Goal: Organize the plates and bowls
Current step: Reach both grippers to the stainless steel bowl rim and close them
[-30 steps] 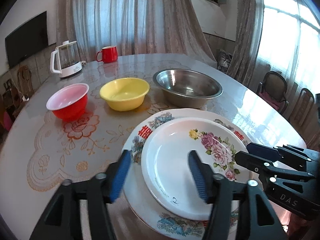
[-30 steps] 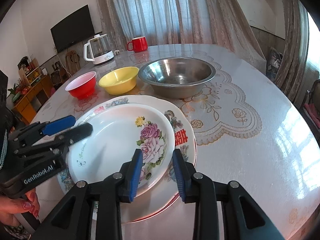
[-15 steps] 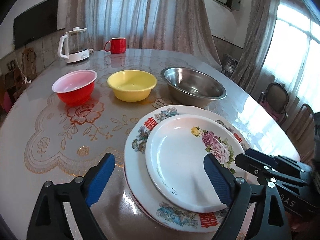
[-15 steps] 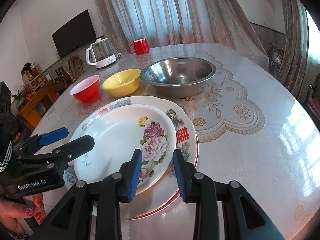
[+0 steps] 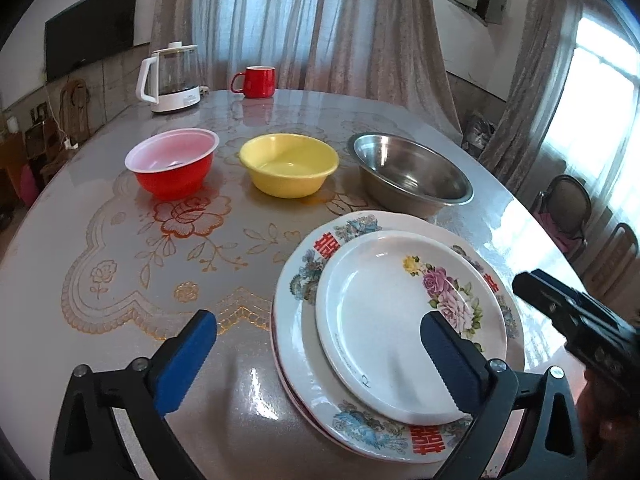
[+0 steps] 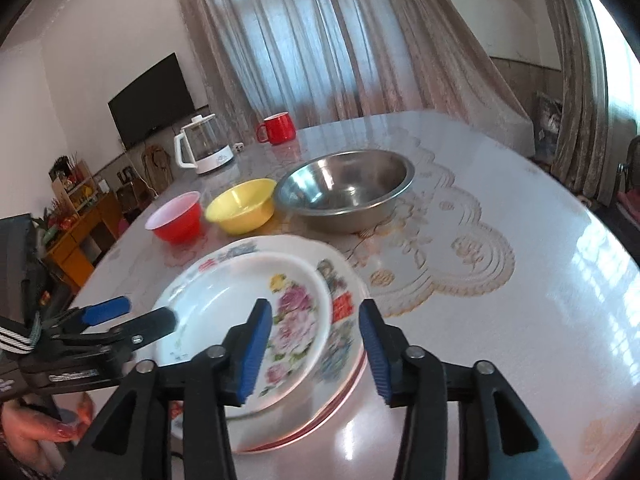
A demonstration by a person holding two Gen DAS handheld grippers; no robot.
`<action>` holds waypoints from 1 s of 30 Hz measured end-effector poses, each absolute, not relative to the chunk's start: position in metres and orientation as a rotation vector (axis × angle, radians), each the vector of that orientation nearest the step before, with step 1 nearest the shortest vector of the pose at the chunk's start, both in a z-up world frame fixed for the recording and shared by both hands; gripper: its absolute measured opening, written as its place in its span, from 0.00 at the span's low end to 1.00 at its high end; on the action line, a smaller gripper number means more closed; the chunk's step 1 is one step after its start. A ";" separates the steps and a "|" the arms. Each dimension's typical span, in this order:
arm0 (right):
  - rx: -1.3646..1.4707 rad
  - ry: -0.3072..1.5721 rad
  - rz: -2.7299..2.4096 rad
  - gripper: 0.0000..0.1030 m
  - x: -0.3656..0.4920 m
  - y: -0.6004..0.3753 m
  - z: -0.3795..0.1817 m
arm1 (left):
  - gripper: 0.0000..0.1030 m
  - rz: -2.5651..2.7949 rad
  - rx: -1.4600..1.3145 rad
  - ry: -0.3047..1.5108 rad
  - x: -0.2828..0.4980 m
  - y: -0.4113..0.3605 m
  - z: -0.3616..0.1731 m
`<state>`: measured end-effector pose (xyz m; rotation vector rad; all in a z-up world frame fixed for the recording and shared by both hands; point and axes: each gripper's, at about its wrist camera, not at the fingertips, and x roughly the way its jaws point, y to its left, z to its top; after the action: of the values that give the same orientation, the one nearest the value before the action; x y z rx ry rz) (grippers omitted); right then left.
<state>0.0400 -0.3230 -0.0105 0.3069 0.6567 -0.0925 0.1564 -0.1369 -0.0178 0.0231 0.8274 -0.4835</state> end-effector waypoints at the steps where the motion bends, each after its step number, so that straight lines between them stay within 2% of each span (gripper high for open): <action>1: 0.304 0.664 -0.103 0.46 0.044 -0.328 -0.010 | 1.00 -0.482 0.018 0.827 0.157 -0.136 -0.017; 12: 0.492 0.635 -0.183 0.46 0.099 -0.417 -0.003 | 1.00 -0.524 -0.119 0.904 0.175 -0.131 -0.011; 16: 0.607 0.646 -0.170 0.46 0.130 -0.444 -0.011 | 1.00 -0.513 -0.129 0.904 0.181 -0.132 -0.005; 23: 0.645 0.705 -0.160 0.45 0.175 -0.454 -0.038 | 1.00 -0.505 -0.096 0.879 0.188 -0.136 0.006; 24: 0.640 0.712 -0.160 0.44 0.178 -0.453 -0.042 | 1.00 -0.505 -0.093 0.879 0.190 -0.138 0.007; 26: 0.631 0.719 -0.154 0.32 0.181 -0.452 -0.049 | 1.00 -0.504 -0.083 0.876 0.193 -0.142 0.009; 30: 0.651 0.673 -0.105 0.29 0.174 -0.455 -0.056 | 1.00 -0.513 -0.047 0.868 0.197 -0.155 0.011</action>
<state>0.1737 -0.4546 -0.0561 0.6508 0.6732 -0.1053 0.1971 -0.1549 0.0108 -0.0474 0.8677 -0.5132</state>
